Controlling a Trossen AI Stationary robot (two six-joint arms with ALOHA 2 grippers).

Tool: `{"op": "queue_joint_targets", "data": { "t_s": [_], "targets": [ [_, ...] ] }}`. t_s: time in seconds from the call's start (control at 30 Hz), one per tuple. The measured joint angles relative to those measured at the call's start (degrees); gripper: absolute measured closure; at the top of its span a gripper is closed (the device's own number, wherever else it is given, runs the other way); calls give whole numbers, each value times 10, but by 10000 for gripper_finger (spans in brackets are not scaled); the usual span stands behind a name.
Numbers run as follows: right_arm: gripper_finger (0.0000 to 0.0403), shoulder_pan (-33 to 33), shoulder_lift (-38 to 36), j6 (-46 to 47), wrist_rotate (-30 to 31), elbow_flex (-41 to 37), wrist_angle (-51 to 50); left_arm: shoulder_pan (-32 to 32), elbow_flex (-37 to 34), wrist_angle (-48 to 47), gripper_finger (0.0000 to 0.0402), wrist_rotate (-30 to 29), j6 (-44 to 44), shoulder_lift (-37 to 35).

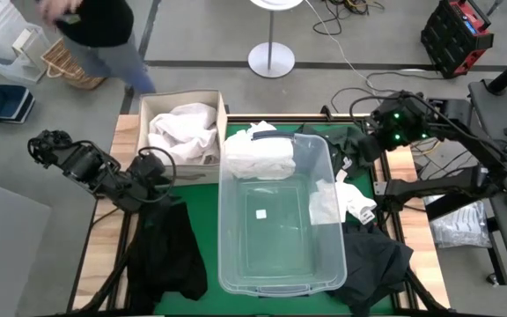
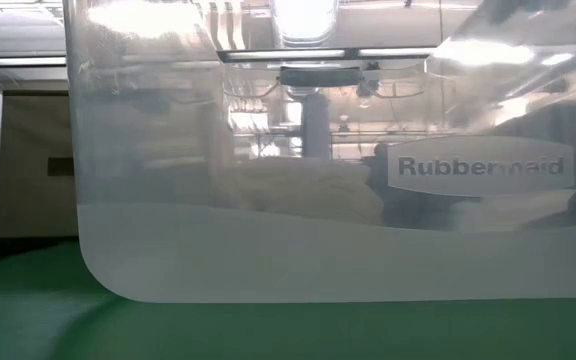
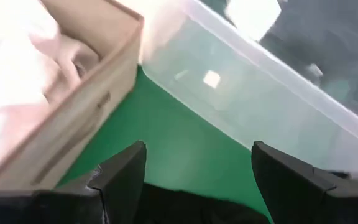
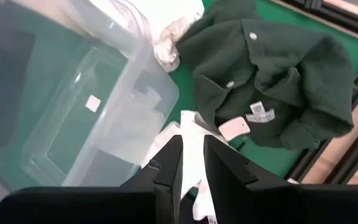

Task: Sort clothes
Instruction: Put the right black pants into the transparent bin

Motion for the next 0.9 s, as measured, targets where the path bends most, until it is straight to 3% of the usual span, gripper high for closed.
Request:
{"op": "queue_joint_targets", "data": {
  "t_s": [0.4,0.57,0.77,0.9],
  "targets": [
    [346,0,-49,-11,-1,-84,-1,0,0,5,135,-73,12,0],
    [346,0,-67,-62,-72,-85,0,0,0,8,135,-75,20,0],
    [346,0,-97,-86,-80,-85,0,0,0,8,135,-89,27,0],
    [346,0,-115,-127,-135,-86,-1,0,-1,8,135,-93,34,1]
  ]
}}
